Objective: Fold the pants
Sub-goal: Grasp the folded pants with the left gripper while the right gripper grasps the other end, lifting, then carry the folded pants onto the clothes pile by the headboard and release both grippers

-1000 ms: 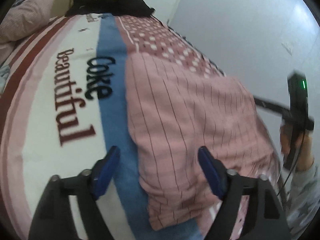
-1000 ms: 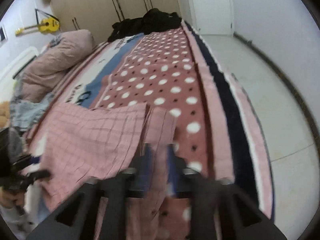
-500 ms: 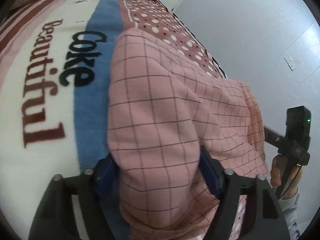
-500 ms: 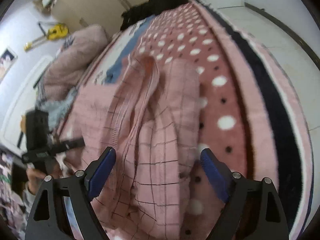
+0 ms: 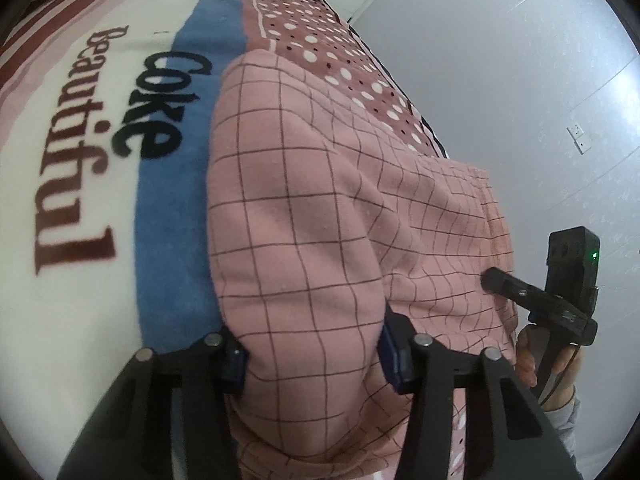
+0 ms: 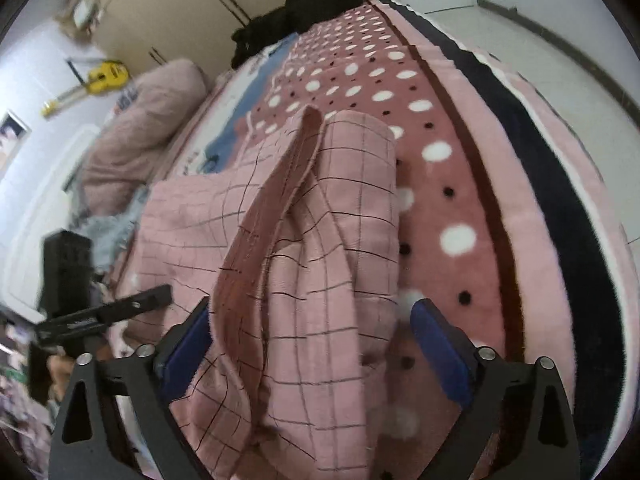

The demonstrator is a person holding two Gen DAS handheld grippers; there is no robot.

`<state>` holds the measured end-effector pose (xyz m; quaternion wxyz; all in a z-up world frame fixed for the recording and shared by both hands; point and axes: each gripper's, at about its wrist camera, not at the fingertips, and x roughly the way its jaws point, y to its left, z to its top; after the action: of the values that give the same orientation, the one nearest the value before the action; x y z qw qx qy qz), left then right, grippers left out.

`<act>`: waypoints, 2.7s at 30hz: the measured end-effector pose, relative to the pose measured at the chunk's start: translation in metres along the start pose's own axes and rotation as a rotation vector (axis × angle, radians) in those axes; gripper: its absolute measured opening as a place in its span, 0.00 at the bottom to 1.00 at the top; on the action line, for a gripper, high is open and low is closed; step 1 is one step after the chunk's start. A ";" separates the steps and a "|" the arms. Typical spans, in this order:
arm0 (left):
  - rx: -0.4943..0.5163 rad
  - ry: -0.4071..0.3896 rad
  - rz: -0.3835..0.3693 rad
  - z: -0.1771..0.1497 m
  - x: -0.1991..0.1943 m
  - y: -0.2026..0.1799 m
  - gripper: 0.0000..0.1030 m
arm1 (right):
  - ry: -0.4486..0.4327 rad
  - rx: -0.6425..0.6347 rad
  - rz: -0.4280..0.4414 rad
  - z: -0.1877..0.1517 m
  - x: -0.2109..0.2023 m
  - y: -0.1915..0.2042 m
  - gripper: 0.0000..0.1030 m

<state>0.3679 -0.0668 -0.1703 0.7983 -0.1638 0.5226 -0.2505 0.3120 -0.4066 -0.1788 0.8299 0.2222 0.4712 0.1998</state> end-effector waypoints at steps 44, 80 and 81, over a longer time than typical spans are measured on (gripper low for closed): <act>-0.175 -0.355 0.573 -0.081 -0.446 0.252 0.21 | 0.070 -0.588 0.405 -0.097 0.134 0.560 0.17; -0.137 -0.404 0.517 -0.111 -0.459 0.263 0.76 | 0.039 -0.849 0.383 -0.105 0.151 0.572 0.40; -0.150 -0.382 0.523 -0.112 -0.451 0.270 0.76 | 0.053 -0.856 0.368 -0.106 0.164 0.574 0.40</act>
<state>0.1791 0.4127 -0.0172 0.9049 -0.1265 0.4046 0.0371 0.2277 0.1726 -0.0213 0.7853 -0.0657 0.3200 0.5259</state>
